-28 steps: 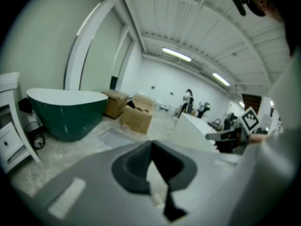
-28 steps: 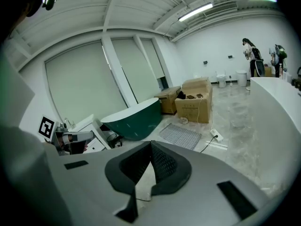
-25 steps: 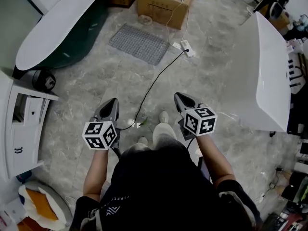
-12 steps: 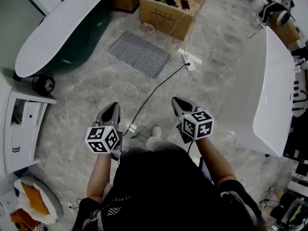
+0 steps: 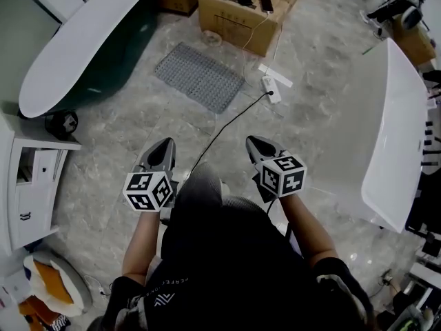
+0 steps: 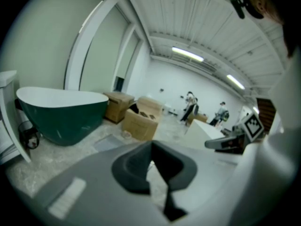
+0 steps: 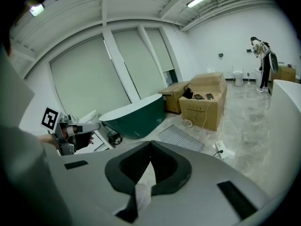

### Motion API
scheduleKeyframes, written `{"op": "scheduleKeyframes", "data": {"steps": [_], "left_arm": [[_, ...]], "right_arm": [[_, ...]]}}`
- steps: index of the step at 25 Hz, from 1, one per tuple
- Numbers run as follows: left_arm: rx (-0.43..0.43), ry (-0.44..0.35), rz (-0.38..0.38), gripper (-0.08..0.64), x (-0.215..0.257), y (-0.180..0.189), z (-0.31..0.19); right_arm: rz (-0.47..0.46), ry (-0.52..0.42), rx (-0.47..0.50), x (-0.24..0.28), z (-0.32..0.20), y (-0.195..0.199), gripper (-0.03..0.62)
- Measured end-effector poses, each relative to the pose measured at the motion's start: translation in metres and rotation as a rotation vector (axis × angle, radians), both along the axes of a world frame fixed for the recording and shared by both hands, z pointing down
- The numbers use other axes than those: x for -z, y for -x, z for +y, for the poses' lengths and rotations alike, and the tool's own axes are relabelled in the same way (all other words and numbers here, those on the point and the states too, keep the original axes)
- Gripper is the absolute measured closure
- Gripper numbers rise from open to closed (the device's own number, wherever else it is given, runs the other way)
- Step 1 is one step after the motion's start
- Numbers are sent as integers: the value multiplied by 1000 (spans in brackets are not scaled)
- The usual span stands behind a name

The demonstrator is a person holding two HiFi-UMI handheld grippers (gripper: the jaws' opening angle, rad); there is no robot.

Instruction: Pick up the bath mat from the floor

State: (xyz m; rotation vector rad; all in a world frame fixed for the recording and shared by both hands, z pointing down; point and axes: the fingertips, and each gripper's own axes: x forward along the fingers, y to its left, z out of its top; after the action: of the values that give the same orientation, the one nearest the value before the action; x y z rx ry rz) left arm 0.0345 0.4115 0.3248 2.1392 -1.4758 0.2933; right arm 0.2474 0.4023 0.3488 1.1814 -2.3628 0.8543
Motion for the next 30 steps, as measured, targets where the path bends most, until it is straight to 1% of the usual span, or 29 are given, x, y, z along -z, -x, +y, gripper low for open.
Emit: {"op": "scheduleKeyframes", "data": {"steps": [4,8,11,14,18,23,26,30], "left_arm": [[-16,1,3,554,-2,-1,-26],[-38,9,10,554,-11,7,-56],[-65,6,18,554,-18,16,-87],[-81,2,18,554,-17,30,-122],[-75,14,21,554,-15,68,-164],[-38,28,13,554,-14,127,-217],[-25,29,8,554,-15,154,-242],[-11,54,-8,554,-22,191,-270]], "right_arm": [[9,21,-5,-9,-17,2,594],[14,30,-19,-15,-41,12,594],[30,17,-30,-16,-69,21,594],[24,22,-54,-16,-102,35,594],[32,29,-28,-13,-145,77,594],[18,33,4,-14,-203,135,594],[26,33,26,-15,-234,163,594],[22,32,37,-13,-270,200,594]]}}
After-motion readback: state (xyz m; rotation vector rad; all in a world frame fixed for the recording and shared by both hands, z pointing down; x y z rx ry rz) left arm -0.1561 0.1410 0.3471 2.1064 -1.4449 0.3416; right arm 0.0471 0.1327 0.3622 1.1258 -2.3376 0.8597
